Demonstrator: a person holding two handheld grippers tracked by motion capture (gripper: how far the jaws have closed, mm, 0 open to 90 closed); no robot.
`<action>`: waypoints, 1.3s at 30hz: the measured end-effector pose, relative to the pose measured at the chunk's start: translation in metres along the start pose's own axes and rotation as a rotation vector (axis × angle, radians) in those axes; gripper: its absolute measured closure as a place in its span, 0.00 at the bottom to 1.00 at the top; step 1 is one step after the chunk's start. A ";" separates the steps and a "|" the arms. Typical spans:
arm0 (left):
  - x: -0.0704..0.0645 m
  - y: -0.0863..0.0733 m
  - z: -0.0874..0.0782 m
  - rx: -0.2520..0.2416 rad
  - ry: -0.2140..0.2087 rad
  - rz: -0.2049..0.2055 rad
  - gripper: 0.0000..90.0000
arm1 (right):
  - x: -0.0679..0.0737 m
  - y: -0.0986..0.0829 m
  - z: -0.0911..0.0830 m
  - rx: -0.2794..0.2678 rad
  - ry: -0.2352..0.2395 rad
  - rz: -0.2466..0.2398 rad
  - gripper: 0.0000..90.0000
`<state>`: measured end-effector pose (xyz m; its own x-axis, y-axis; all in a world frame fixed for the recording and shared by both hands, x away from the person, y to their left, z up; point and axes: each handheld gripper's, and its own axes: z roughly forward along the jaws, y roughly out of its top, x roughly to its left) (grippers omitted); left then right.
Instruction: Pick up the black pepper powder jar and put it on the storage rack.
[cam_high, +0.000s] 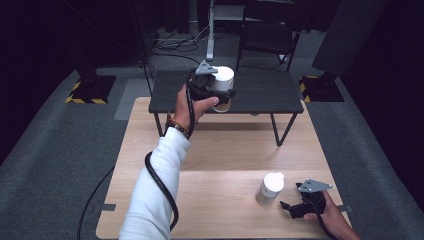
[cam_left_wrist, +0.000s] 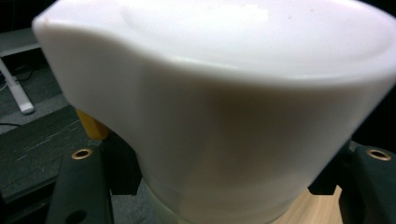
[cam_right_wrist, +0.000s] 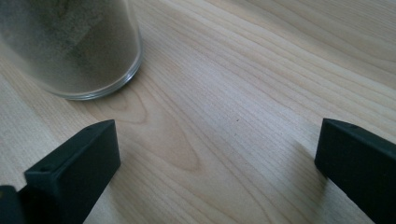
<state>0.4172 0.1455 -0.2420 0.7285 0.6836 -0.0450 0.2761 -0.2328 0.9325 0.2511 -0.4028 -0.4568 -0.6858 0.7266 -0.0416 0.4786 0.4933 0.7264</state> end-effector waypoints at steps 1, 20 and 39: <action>0.003 0.001 0.003 0.004 -0.006 -0.003 0.34 | 0.000 0.000 0.000 0.000 -0.001 0.000 0.00; 0.014 0.000 0.037 0.018 0.039 0.011 0.34 | 0.000 0.000 0.000 0.001 0.000 0.000 0.00; 0.019 -0.009 0.037 -0.011 0.019 0.015 0.32 | 0.000 0.000 0.000 0.000 -0.001 0.000 0.00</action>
<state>0.4520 0.1347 -0.2645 0.7208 0.6928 -0.0243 0.2584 -0.2359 0.9368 0.2509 -0.4028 -0.4568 -0.6853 0.7271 -0.0418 0.4789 0.4931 0.7263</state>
